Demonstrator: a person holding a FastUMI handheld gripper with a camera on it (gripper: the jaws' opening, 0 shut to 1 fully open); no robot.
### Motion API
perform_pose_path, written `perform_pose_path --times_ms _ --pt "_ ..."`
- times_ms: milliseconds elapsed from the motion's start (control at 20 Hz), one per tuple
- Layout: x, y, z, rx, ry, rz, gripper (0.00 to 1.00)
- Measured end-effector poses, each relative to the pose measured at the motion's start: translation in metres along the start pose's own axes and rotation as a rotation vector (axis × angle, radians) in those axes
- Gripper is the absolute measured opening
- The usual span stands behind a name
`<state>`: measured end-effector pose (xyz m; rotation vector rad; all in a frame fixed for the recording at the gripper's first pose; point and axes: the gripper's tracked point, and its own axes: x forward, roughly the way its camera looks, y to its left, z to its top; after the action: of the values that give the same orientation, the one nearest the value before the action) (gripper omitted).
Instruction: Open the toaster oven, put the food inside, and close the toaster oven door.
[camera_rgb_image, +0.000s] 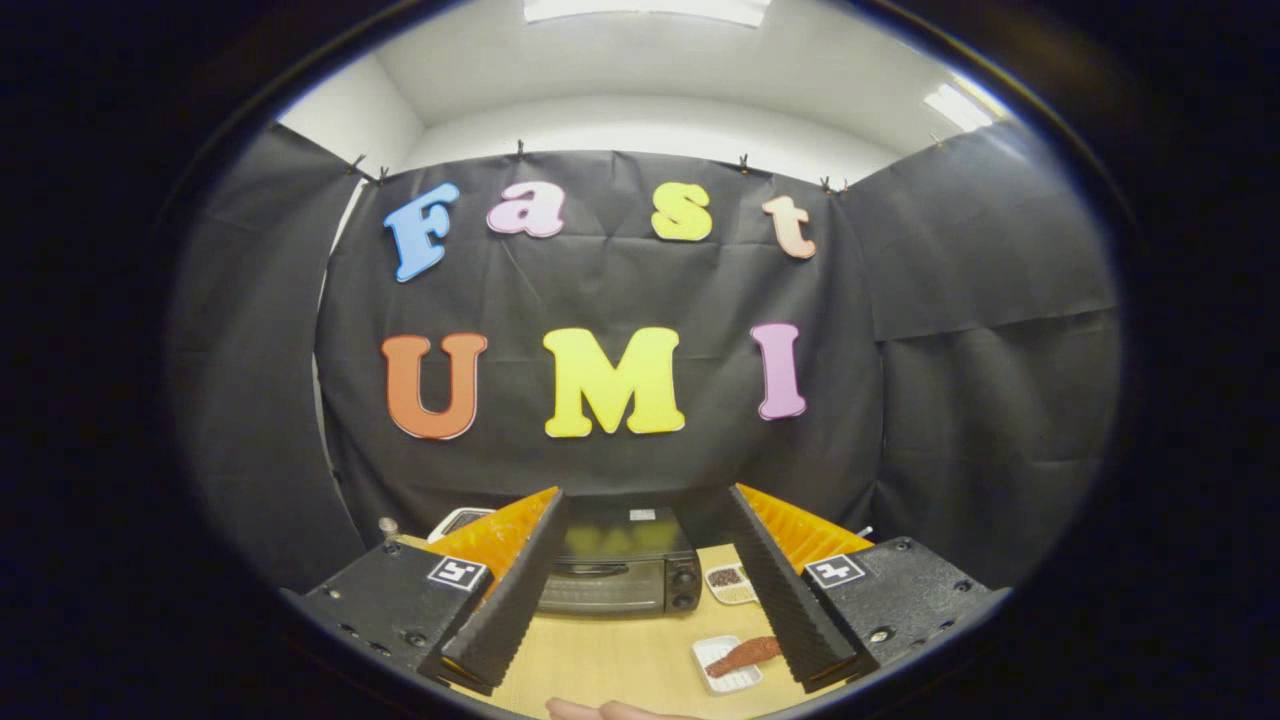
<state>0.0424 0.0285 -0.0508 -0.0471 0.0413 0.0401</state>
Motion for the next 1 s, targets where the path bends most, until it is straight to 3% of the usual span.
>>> perform_pose_path --times_ms 550,1000 --pt "0.119 0.021 -0.09 0.01 0.109 0.031 1.0" --pt "0.214 0.061 -0.194 -0.034 0.329 0.117 1.0"
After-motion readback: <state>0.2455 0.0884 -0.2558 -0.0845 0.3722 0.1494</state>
